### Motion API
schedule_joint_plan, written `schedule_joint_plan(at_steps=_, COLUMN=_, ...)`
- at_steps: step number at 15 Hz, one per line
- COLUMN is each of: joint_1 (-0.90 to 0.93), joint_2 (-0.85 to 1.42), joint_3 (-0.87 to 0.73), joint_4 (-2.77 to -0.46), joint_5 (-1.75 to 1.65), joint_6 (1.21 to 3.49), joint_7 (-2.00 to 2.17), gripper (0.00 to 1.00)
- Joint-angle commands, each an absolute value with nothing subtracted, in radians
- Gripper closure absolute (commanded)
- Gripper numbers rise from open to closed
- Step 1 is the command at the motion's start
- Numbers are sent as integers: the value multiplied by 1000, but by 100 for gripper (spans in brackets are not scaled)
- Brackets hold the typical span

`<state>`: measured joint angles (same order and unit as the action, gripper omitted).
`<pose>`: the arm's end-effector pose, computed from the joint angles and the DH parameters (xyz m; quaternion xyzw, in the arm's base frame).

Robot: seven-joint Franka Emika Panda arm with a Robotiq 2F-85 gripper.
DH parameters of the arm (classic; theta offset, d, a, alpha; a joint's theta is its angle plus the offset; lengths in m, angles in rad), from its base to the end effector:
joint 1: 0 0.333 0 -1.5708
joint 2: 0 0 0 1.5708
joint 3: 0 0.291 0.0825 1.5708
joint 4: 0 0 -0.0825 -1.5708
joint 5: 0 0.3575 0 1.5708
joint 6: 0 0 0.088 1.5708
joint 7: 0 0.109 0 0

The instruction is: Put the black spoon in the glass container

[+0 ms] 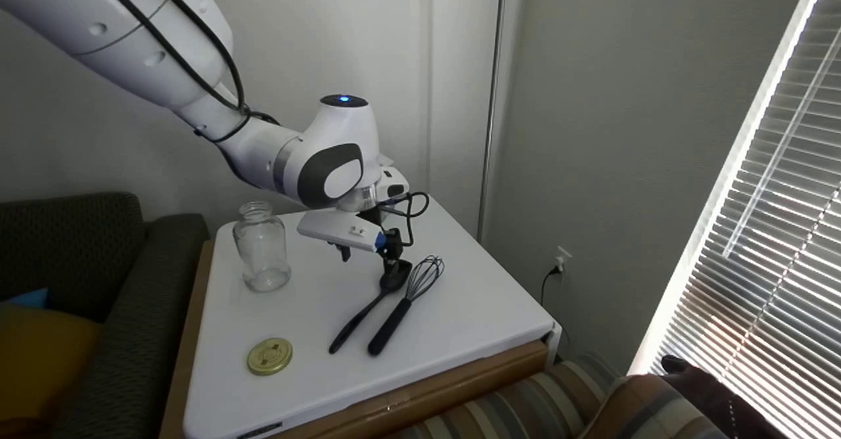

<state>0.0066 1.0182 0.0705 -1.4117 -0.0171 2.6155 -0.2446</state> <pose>0.6925 0.0441 0.1090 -0.9844 -0.1471 -0.0954 0.0154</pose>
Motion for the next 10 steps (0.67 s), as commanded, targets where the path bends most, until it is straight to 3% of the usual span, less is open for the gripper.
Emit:
schedule_joint_plan(at_steps=1, joint_1=22, joint_2=1043, joint_3=38, joint_4=-1362, joint_5=-84, joint_6=2576, joint_7=-257, gripper=0)
schedule_joint_plan(at_steps=10, joint_1=-55, joint_2=1089, joint_3=75, joint_4=-1345, joint_5=-84, joint_6=2612, joint_7=-333, gripper=0)
